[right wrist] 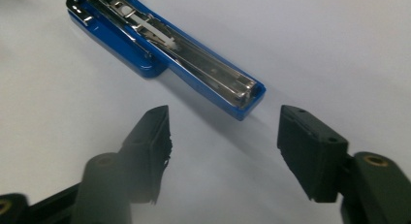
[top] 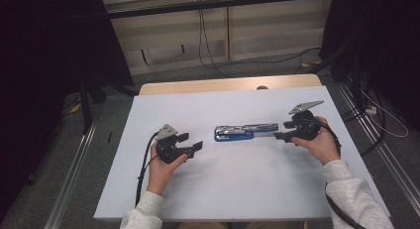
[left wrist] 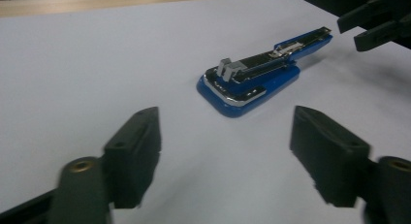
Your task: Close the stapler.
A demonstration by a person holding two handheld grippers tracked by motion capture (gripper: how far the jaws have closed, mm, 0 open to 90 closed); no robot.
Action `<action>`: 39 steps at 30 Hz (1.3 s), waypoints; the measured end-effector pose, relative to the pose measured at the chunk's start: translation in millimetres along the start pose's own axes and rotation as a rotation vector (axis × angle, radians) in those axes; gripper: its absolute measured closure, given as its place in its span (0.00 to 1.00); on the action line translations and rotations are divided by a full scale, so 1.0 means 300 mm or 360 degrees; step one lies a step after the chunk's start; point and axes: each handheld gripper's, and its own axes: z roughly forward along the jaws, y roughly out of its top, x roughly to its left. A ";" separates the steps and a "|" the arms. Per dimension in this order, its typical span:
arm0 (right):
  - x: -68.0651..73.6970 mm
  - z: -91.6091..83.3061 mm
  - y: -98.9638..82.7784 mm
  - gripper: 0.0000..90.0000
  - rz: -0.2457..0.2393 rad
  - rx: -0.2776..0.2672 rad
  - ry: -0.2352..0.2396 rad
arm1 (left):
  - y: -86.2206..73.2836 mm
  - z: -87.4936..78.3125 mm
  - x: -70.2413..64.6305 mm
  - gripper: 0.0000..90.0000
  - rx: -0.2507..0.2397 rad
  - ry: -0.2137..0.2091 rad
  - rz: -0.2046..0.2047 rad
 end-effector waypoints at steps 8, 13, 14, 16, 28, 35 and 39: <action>-0.008 -0.005 -0.020 0.75 0.0031 0.0022 -0.0043 | 0.013 0.057 0.007 0.76 0.0083 -0.0001 -0.0001; -0.021 -0.006 -0.034 0.87 0.0071 0.0011 -0.0088 | 0.016 0.093 0.013 0.89 0.0105 -0.0005 -0.0011; -0.023 -0.005 -0.037 0.88 0.0074 0.0017 -0.0107 | 0.018 0.099 0.014 0.90 0.0107 -0.0017 -0.0007; -0.027 0.004 -0.043 0.93 0.0082 0.0040 -0.0114 | 0.024 0.112 0.010 0.92 0.0108 -0.0010 -0.0003; -0.015 0.072 -0.027 1.00 0.0037 0.0090 -0.0156 | 0.057 0.205 -0.015 1.00 0.0198 -0.0060 0.0009; -0.018 0.084 -0.031 1.00 0.0047 0.0094 -0.0138 | 0.061 0.253 -0.021 1.00 0.0257 -0.0019 0.0015; -0.022 0.090 -0.031 1.00 0.0049 0.0087 -0.0129 | 0.060 0.280 -0.027 1.00 0.0306 -0.0002 0.0062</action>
